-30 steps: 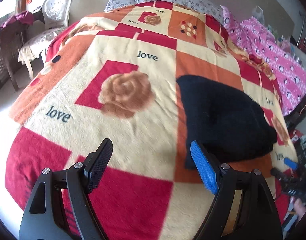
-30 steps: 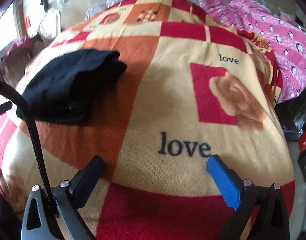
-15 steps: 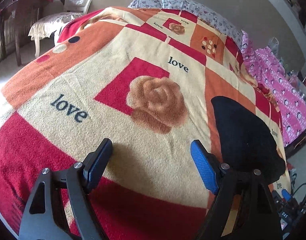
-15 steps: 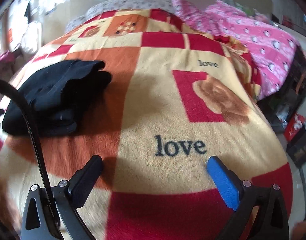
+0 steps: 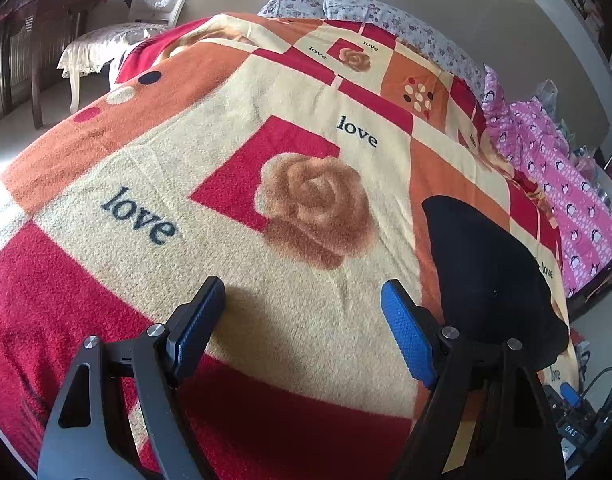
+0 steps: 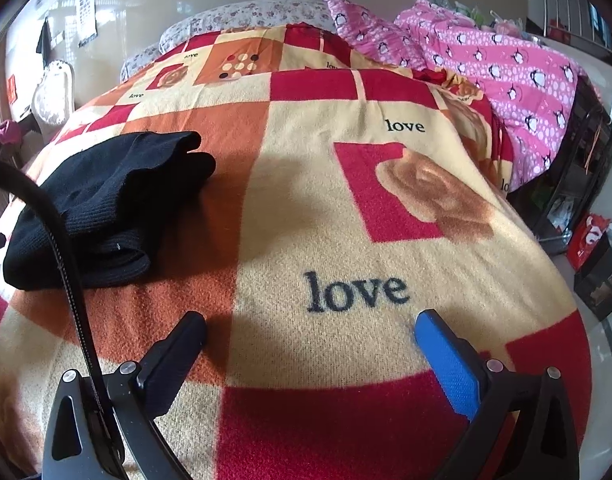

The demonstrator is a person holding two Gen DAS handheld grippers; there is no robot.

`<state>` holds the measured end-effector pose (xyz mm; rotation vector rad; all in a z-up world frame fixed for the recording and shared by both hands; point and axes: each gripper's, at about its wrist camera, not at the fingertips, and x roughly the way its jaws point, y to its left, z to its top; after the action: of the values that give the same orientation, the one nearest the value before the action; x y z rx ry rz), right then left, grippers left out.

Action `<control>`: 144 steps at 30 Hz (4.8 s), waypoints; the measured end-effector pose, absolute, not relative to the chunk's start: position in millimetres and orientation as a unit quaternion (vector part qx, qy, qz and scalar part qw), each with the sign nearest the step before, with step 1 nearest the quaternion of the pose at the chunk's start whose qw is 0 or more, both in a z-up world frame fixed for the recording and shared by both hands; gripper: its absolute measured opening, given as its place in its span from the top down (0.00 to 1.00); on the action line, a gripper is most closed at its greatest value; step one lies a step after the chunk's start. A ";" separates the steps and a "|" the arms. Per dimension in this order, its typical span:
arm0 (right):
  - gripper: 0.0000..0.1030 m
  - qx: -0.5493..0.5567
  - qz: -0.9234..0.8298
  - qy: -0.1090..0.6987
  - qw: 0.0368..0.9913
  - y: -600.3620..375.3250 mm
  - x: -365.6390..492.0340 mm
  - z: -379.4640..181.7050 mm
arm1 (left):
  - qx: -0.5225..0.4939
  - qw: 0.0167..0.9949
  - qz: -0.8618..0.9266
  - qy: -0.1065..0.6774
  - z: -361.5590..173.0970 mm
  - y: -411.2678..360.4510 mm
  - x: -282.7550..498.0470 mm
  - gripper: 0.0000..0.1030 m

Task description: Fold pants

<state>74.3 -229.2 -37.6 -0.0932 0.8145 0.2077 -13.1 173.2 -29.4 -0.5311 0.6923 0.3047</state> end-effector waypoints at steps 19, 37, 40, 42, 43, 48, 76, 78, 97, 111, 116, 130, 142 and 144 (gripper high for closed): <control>0.00 -0.091 0.151 0.458 0.871 -250.3 112.1 -36.2 | -0.330 0.886 0.135 0.298 -28.4 191.4 -21.9 0.22; 0.00 -0.092 0.150 0.458 0.871 -249.8 110.7 -35.1 | -0.240 0.891 0.164 0.348 -28.5 167.1 -8.5 0.21; 0.00 -0.092 0.150 0.458 0.871 -249.7 111.0 -34.9 | -0.223 0.891 0.167 0.359 -29.2 163.3 -4.9 0.21; 0.00 -0.092 0.150 0.458 0.871 -249.3 111.2 -34.5 | -0.235 0.890 0.155 0.358 -28.8 167.7 -7.2 0.21; 0.00 -0.091 0.150 0.458 0.871 -250.4 111.1 -34.9 | -0.250 0.891 0.146 0.351 -29.3 172.0 -10.5 0.21; 0.00 -0.091 0.150 0.458 0.871 -250.6 110.8 -34.8 | -0.358 0.883 0.085 0.291 -35.3 200.9 -29.9 0.21; 0.00 -0.091 0.150 0.457 0.872 -250.2 110.1 -33.5 | -0.359 0.885 0.081 0.286 -32.9 198.0 -31.2 0.21; 0.00 -0.091 0.150 0.457 0.872 -250.3 110.0 -33.1 | -0.363 0.884 0.079 0.283 -33.2 199.4 -31.9 0.21; 0.00 -0.090 0.150 0.457 0.872 -250.6 109.9 -31.6 | -0.381 0.883 0.074 0.265 -33.0 202.7 -36.8 0.21; 0.00 -0.090 0.149 0.457 0.872 -250.5 109.8 -31.4 | -0.396 0.874 0.159 0.233 -29.5 213.8 -64.2 0.21; 0.00 -0.090 0.149 0.457 0.872 -250.3 109.8 -31.7 | -0.397 0.857 0.249 0.215 -29.9 220.9 -95.4 0.21; 0.00 -0.090 0.149 0.456 0.873 -250.1 109.6 -31.5 | -0.379 0.864 0.240 0.228 -31.7 217.2 -85.5 0.21; 0.00 -0.090 0.149 0.456 0.873 -250.3 110.2 -31.7 | -0.358 0.871 0.230 0.246 -30.8 212.1 -72.4 0.21; 0.00 -0.090 0.149 0.456 0.873 -250.7 110.5 -31.9 | -0.362 0.869 0.229 0.247 -31.2 214.1 -72.9 0.21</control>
<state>110.5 -250.7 -31.9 -0.1879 0.9522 0.3121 -72.9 214.1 -31.2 -0.7570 0.5164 0.4781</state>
